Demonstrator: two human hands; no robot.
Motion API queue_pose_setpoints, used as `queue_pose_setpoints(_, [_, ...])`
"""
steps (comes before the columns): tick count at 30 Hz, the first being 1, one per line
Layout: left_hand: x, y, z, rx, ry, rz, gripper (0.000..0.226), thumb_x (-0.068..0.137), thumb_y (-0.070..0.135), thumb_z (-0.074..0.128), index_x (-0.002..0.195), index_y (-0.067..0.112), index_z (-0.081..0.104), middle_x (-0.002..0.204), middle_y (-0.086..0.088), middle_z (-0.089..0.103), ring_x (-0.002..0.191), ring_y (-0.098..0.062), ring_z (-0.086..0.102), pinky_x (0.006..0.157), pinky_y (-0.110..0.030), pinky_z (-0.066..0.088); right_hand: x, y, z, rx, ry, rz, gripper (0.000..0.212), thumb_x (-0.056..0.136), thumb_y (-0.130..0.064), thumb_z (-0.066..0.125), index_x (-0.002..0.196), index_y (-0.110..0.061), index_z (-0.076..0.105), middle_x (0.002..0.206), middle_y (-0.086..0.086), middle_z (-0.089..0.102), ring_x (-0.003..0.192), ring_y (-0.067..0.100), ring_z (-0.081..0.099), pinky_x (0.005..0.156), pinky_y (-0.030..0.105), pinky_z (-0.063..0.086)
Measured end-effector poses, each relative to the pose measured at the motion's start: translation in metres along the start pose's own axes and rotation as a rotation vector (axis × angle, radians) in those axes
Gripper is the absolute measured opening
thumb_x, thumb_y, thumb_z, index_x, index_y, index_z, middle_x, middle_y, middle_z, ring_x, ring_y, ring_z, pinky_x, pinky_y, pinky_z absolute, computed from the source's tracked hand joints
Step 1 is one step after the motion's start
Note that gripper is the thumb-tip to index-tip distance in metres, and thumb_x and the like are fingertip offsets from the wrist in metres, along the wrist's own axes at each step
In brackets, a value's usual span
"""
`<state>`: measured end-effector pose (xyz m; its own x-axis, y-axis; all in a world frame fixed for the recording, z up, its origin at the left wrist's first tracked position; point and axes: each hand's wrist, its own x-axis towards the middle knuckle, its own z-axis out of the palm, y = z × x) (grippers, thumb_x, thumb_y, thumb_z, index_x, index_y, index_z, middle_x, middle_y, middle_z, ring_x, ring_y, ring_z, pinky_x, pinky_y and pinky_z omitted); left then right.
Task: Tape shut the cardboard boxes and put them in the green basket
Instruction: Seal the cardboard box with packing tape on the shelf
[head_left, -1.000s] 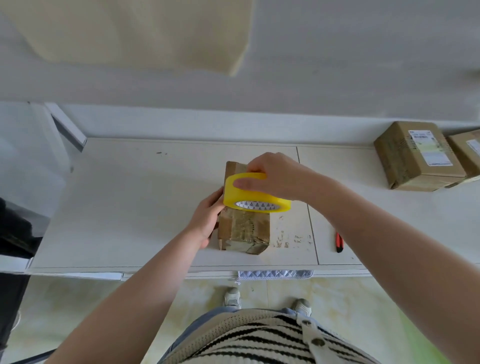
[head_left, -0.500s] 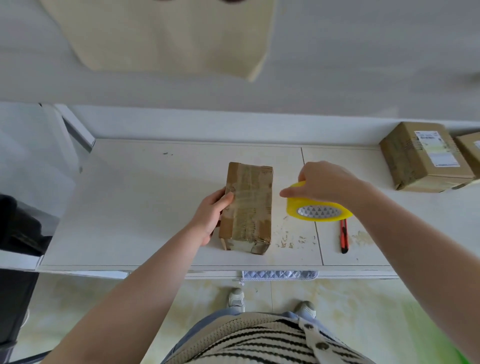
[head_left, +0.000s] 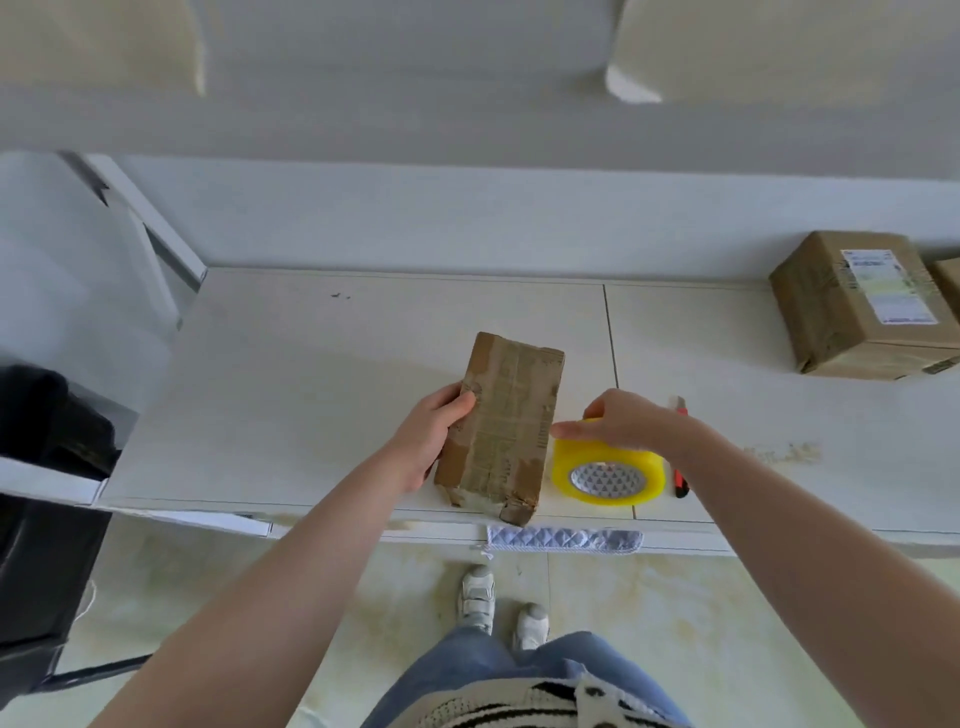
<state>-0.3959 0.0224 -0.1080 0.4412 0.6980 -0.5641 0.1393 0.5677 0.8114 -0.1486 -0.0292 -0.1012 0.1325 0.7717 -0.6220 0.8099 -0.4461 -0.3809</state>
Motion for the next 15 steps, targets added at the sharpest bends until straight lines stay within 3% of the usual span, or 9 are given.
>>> queue_pose_setpoints(2, [-0.007, -0.001, 0.017, 0.152, 0.115, 0.053, 0.033, 0.105, 0.028, 0.041, 0.136, 0.021, 0.051, 0.132, -0.008, 0.063, 0.112, -0.020, 0.064, 0.091, -0.036, 0.052, -0.002, 0.005, 0.004, 0.045, -0.008, -0.016, 0.084, 0.047, -0.094, 0.047, 0.067, -0.013, 0.063, 0.059, -0.002, 0.060, 0.060, 0.015, 0.059, 0.058, 0.027, 0.042])
queue_pose_setpoints(6, [-0.011, -0.009, 0.058, 1.029, 0.539, 0.282, 0.057, 0.105, 0.034, 0.034, 0.155, 0.018, 0.013, 0.152, -0.014, 0.032, 0.127, -0.033, 0.049, 0.094, -0.042, 0.045, -0.003, 0.011, 0.008, 0.087, -0.013, -0.021, 0.080, 0.057, -0.088, 0.051, 0.074, -0.011, 0.066, 0.067, 0.002, 0.064, 0.063, 0.017, 0.061, 0.059, 0.027, 0.044])
queue_pose_setpoints(9, [-0.010, -0.014, 0.080, 1.364, 0.539, 0.279, 0.081, 0.094, 0.066, 0.011, 0.156, 0.017, -0.005, 0.163, -0.017, -0.002, 0.149, -0.035, 0.011, 0.117, -0.057, 0.018, -0.002, 0.010, 0.010, 0.084, 0.005, -0.014, 0.084, 0.055, -0.091, 0.049, 0.073, -0.010, 0.063, 0.066, 0.002, 0.063, 0.061, 0.016, 0.059, 0.055, 0.027, 0.043])
queue_pose_setpoints(12, [-0.006, -0.015, 0.081, 1.493, 0.488, 0.163, 0.110, 0.071, 0.088, -0.004, 0.154, 0.017, -0.017, 0.161, -0.016, -0.018, 0.151, -0.033, -0.002, 0.115, -0.062, 0.003, -0.001, 0.012, 0.019, 0.087, 0.035, 0.016, 0.075, 0.070, -0.082, 0.054, 0.079, -0.009, 0.064, 0.066, 0.001, 0.060, 0.060, 0.014, 0.055, 0.051, 0.026, 0.038])
queue_pose_setpoints(15, [-0.001, -0.011, 0.079, 1.479, 0.424, 0.057, 0.124, 0.055, 0.100, 0.000, 0.149, 0.024, -0.028, 0.158, -0.010, -0.031, 0.150, -0.033, -0.007, 0.113, -0.066, 0.004, 0.001, 0.014, 0.026, 0.078, 0.102, 0.036, 0.065, 0.080, -0.072, 0.054, 0.095, -0.010, 0.069, 0.070, -0.002, 0.058, 0.065, 0.012, 0.055, 0.052, 0.026, 0.038])
